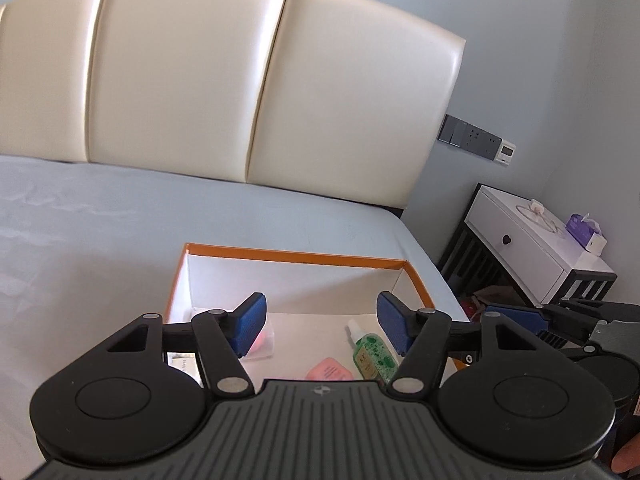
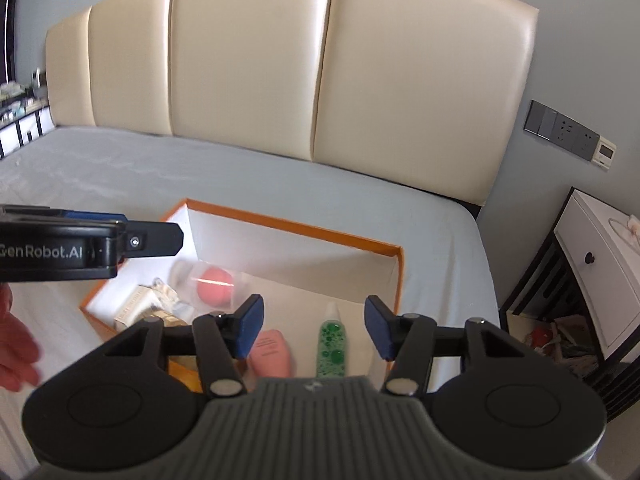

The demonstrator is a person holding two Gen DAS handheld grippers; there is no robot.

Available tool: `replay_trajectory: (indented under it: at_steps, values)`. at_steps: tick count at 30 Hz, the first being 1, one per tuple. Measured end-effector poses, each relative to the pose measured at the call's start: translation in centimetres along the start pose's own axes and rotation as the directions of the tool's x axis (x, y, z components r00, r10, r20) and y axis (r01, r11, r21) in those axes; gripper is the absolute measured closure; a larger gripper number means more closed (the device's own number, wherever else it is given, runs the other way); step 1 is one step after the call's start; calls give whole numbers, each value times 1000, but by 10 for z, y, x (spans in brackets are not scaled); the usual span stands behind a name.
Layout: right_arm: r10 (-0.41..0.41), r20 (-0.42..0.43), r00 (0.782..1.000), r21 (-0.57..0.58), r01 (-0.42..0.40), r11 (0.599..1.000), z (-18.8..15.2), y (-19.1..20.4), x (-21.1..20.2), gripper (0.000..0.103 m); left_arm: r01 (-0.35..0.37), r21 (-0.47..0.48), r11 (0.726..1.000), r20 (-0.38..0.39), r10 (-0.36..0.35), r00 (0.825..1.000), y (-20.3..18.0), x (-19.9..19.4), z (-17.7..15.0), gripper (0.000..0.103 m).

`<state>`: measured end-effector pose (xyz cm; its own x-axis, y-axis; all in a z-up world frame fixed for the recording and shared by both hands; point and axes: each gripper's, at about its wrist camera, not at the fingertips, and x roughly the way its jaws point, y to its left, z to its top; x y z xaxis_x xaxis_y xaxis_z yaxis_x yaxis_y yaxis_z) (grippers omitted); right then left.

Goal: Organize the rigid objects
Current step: 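Withdraw both open tools back toward the remaining items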

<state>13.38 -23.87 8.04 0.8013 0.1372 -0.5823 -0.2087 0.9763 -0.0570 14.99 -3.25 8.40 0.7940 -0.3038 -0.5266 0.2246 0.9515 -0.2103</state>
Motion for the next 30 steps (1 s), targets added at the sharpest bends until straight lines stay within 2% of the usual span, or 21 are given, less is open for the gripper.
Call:
replay_trajectory:
  at_steps: [4, 9, 16, 22, 27, 30]
  values:
    - [21, 1, 1000, 70, -21, 997, -16, 5, -10, 47, -27, 14, 1000, 7, 27, 1000, 1, -20, -13, 30]
    - [42, -5, 999, 128, -41, 991, -44, 14, -20, 47, -85, 67, 994, -25, 87, 996, 0, -36, -40, 32]
    - [64, -95, 993, 194, -44, 980, -91, 33, -22, 47, -79, -33, 996, -150, 73, 986, 24, -47, -88, 37]
    - [55, -163, 985, 207, -20, 978, -129, 50, -19, 47, -99, -125, 987, -196, 74, 978, 44, -54, -122, 39]
    - [50, -196, 979, 197, -10, 980, -157, 71, -14, 48, -113, -148, 983, -234, 76, 969, 55, -53, -144, 39]
    - [64, -211, 975, 196, -22, 980, -170, 79, -10, 49, -139, -135, 981, -259, 101, 961, 60, -50, -158, 39]
